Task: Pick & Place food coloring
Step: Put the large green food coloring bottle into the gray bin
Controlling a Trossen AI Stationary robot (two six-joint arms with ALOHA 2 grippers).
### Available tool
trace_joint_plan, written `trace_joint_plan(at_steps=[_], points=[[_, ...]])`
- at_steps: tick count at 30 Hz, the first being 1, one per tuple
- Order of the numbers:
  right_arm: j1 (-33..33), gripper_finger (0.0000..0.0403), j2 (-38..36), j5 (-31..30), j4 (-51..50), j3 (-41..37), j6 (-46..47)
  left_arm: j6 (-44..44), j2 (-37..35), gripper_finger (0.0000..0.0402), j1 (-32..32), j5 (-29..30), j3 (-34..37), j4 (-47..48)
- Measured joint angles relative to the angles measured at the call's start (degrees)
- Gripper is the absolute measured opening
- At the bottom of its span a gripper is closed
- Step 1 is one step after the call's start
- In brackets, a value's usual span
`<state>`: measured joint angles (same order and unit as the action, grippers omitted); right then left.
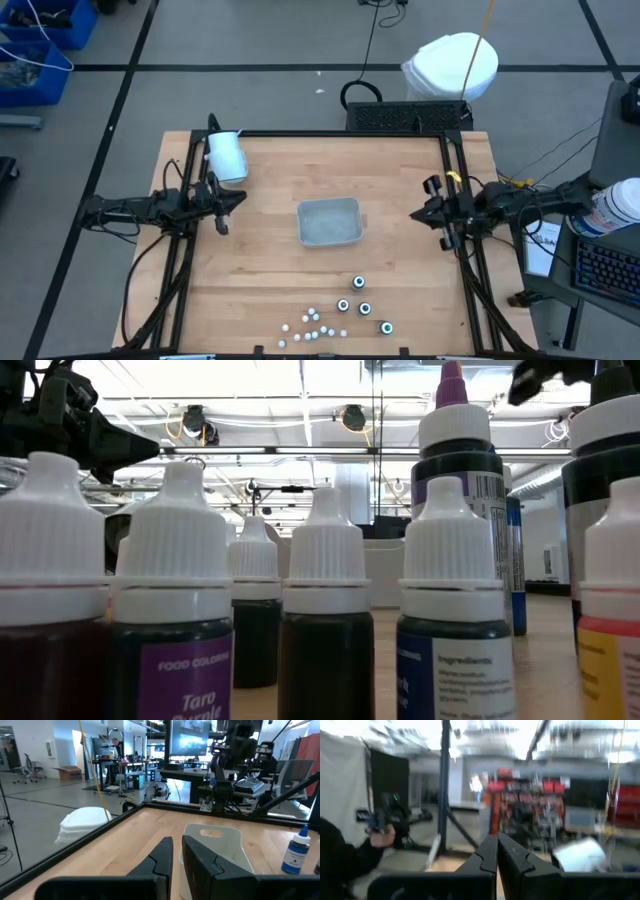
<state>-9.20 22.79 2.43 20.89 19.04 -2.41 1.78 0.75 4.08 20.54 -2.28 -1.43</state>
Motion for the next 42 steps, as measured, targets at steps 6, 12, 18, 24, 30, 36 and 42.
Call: trace_joint_plan(at_steps=[6, 12, 18, 24, 30, 36, 42], points=[[-8.19, 0.0000, 16.60, -3.98, -11.51, 17.79, -0.48, -0.04, 0.00, 0.0047, 0.00, 0.02, 0.00, 0.06], [-18.06, 0.0000, 30.42, -19.08, -33.25, 36.79, 0.64, -0.03, 0.00, 0.0047, 0.02, 0.00, 0.00, 0.08], [-26.75, 0.0000, 43.32, -26.55, -54.65, 53.66, 10.60, -0.13, 0.00, 0.0047, 0.02, -0.03, 0.00, 1.94], [-32.58, 0.0000, 54.35, -26.38, -60.99, 64.20, 17.96, -0.13, 0.00, 0.0047, 0.02, -0.01, 0.00, 1.95], [-35.72, 0.0000, 61.78, -24.30, -66.68, 68.54, 32.48, -0.20, 0.00, 0.0047, 0.02, 0.02, 0.00, 1.75], [-36.73, 0.0000, 67.15, -17.07, -68.43, 68.57, 43.50, -1.29, 0.00, 0.0047, 0.02, 0.04, 0.00, 1.74], [-36.73, 0.0004, 70.33, -15.59, -69.39, 68.56, 44.98, -1.53, 0.00, 0.0047, 0.02, 0.04, 0.00, 1.73]])
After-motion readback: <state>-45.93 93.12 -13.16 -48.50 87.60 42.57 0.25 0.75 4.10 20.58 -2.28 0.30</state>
